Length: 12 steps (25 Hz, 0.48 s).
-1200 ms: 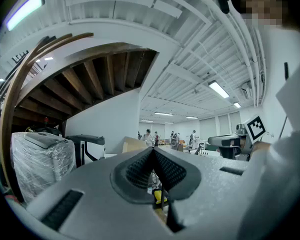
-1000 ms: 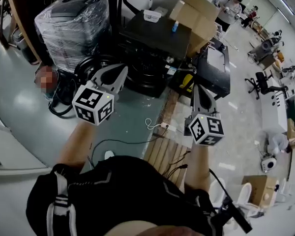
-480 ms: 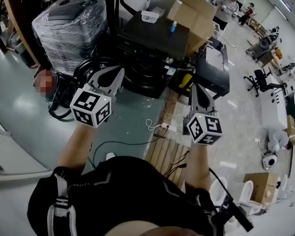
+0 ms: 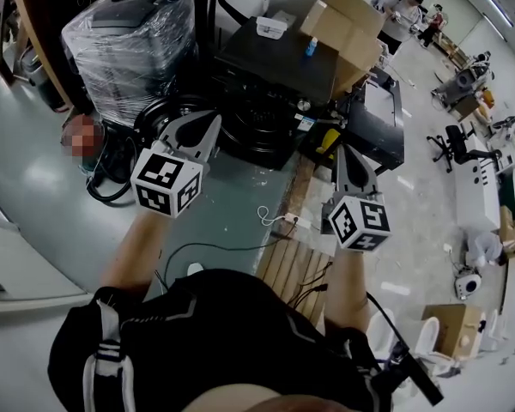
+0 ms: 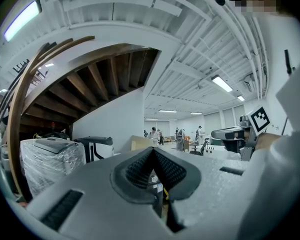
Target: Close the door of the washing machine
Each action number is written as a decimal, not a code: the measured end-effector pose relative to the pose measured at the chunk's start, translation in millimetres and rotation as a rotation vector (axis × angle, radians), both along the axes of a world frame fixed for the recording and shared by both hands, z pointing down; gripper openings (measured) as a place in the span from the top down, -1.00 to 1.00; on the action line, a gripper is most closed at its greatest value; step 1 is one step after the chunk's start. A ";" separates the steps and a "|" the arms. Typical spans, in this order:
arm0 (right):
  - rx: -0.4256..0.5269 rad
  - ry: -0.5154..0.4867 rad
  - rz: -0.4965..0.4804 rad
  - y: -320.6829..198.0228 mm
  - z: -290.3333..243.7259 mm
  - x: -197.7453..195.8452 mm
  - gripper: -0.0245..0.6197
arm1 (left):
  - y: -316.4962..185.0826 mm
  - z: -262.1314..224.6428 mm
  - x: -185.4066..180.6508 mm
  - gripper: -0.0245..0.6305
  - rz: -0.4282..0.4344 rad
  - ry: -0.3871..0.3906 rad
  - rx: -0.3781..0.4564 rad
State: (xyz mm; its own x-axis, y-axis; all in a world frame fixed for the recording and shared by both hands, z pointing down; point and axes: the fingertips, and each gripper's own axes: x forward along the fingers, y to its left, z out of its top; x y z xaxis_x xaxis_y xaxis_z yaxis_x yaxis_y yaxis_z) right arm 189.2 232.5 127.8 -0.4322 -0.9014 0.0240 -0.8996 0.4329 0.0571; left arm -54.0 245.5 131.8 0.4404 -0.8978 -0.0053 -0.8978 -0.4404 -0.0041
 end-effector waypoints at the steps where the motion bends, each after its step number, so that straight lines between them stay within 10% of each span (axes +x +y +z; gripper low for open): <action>1: -0.001 0.004 0.000 -0.1 1.0 -3.9 0.91 | 0.6 1.0 -3.2 0.92 0.009 0.008 -0.003; 12: 0.008 0.020 -0.030 -9.1 1.9 -71.9 0.91 | 4.2 7.5 -74.6 0.92 -0.009 0.037 0.000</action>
State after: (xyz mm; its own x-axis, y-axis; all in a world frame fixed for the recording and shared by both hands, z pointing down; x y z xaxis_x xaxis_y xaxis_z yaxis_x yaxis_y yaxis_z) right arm 117.3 223.4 129.7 -0.4585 -0.8883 0.0258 -0.8849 0.4590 0.0787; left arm -128.6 249.7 139.2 0.4320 -0.9016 -0.0213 -0.9012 -0.4324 0.0296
